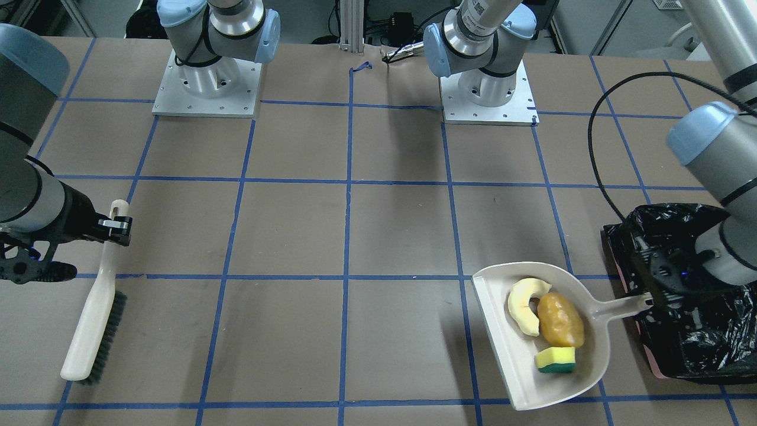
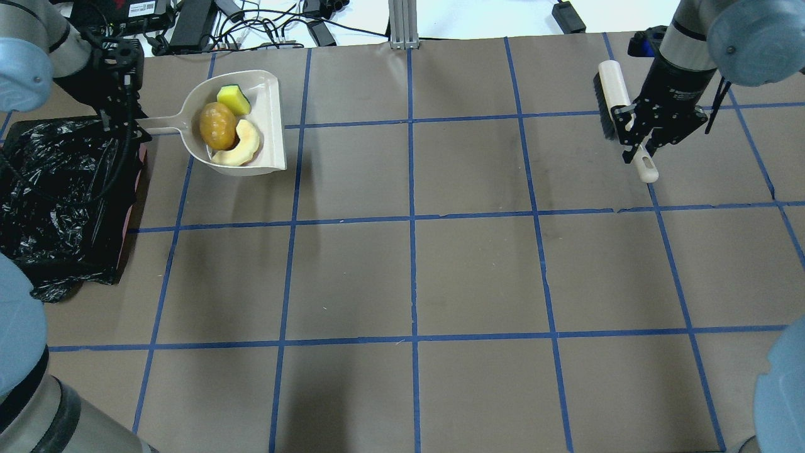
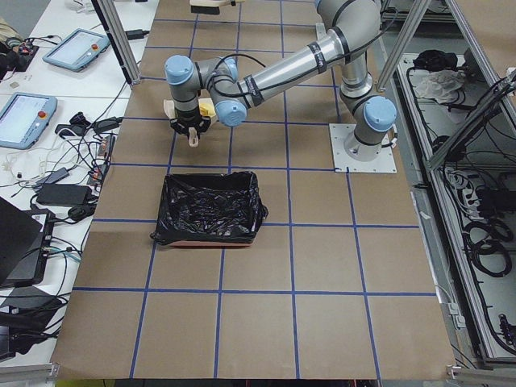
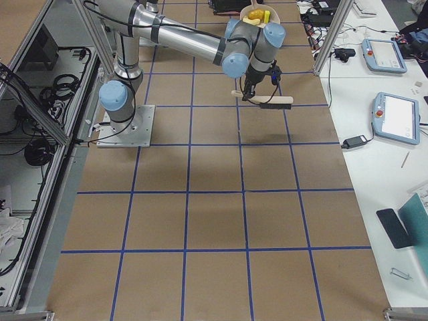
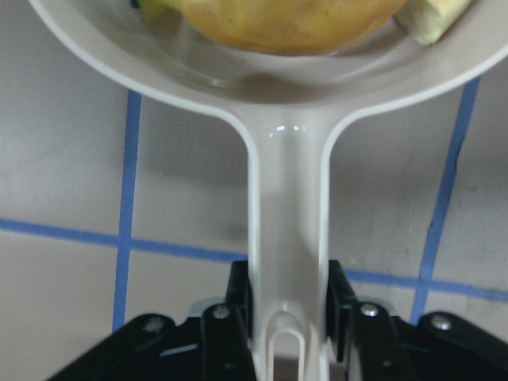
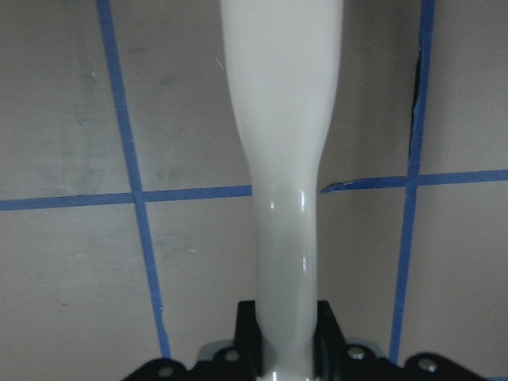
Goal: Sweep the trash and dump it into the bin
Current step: 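Lift the dustpan toward the bin with the left gripper while the right returns the brush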
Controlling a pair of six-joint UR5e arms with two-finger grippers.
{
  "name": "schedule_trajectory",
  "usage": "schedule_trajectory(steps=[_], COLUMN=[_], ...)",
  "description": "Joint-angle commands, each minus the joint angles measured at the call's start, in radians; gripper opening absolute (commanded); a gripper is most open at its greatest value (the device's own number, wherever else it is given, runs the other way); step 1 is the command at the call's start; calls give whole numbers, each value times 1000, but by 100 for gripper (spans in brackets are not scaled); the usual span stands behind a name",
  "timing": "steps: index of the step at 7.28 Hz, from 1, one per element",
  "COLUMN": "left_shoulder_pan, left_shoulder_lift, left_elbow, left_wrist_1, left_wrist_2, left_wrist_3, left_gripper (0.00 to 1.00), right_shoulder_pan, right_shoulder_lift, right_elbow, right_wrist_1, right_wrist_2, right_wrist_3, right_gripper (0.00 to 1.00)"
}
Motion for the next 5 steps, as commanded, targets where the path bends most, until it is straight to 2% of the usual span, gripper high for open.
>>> schedule_trajectory(steps=[1,2,5], left_shoulder_pan=[146,207,342], left_shoulder_lift=[29,38,20], left_elbow=[28,40,153], left_wrist_1=[-47,-54,-68], left_wrist_2=[1,4,50], left_wrist_3=[164,269,549], left_gripper=[19,19,16], right_shoulder_pan=[-55,-58,-84], right_shoulder_lift=[20,29,77], right_elbow=[67,104,126], right_wrist_1=[-94,-145,-240], right_wrist_2=[-23,-66,-78], right_wrist_3=[-80,-81,-178], right_gripper=[0,0,0])
